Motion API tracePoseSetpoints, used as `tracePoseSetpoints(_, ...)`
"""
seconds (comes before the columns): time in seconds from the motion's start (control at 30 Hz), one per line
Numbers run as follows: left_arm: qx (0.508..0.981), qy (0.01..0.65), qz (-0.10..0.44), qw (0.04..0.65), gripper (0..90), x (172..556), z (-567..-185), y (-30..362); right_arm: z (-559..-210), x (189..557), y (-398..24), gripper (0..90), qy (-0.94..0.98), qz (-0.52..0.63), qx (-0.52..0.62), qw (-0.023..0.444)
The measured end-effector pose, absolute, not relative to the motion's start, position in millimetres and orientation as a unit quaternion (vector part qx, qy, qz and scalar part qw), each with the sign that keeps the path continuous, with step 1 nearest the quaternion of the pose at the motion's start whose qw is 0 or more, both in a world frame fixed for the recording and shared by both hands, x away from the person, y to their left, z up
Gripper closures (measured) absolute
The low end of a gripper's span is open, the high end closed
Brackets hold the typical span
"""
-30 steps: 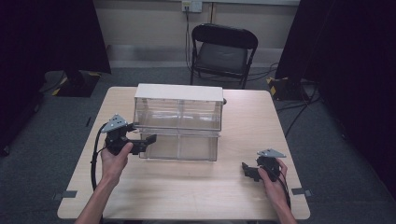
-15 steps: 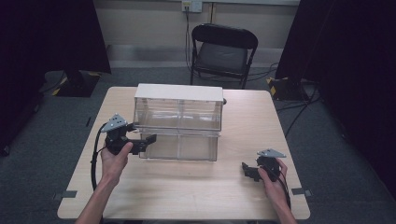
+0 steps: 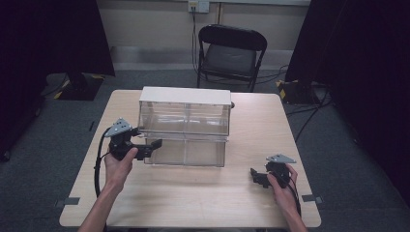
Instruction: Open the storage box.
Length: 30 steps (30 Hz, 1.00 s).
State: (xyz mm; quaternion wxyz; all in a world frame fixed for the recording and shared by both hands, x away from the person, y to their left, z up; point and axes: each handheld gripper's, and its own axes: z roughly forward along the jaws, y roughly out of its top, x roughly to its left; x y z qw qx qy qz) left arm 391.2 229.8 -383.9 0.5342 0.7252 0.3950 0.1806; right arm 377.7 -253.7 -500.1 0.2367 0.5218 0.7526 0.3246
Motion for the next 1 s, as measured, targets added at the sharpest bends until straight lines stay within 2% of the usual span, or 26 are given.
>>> tracePoseSetpoints(1.0,0.729,0.396,0.185,0.527,6.8,392.2,-384.4,228.1,-500.1,377.6,-253.6,13.0,0.752,0.324,0.522,0.237)
